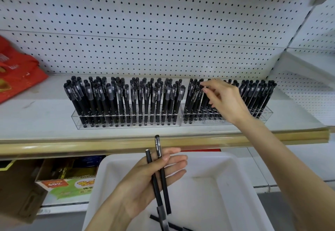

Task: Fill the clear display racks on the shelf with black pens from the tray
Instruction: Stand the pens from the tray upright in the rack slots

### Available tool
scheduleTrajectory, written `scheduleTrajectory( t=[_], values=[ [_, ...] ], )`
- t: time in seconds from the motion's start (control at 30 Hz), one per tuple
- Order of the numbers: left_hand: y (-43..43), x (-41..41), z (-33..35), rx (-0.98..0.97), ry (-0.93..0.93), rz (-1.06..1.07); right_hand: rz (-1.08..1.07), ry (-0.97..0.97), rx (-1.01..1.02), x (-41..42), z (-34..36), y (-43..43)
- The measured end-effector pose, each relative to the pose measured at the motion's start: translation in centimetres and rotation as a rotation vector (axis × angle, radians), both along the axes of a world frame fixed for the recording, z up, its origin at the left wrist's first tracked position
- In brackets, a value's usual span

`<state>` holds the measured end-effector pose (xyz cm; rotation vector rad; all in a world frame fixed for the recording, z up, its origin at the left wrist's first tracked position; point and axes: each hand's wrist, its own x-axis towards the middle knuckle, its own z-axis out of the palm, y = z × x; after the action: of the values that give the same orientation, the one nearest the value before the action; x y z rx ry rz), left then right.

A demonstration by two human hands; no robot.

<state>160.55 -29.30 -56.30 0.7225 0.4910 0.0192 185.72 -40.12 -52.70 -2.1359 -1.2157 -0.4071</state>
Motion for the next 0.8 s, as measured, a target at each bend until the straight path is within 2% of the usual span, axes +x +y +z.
scheduleTrajectory(
  t=[0.13,0.2,0.27,0.37,0.43,0.5,0.8],
  values=[
    [0.1,0.2,0.0,0.007,-0.012,0.029,-0.053,0.134,0.074,-0.6,0.3,-0.8],
    [0.0,0.5,0.0,0.007,-0.037,0.078,-0.053,0.274,0.192,-2.1,0.2,-1.8],
    [-0.1,1.0,-0.1,0.015,-0.064,0.146,-0.013,0.429,0.223,-4.3,-0.6,-2.6],
    [-0.5,1.8,-0.4,0.028,-0.098,0.242,0.153,0.825,0.104,-8.6,-3.0,-3.4],
    [-0.8,2.3,-0.5,0.029,-0.125,0.28,0.243,0.996,-0.042,-11.3,-4.7,-3.5],
    [-1.2,2.5,-0.5,0.018,-0.153,0.307,0.282,1.058,-0.114,-13.1,-6.1,-3.4],
    [-1.7,2.7,-1.1,0.008,-0.179,0.344,0.245,1.247,-0.07,-14.8,-6.7,-3.3]
  ],
)
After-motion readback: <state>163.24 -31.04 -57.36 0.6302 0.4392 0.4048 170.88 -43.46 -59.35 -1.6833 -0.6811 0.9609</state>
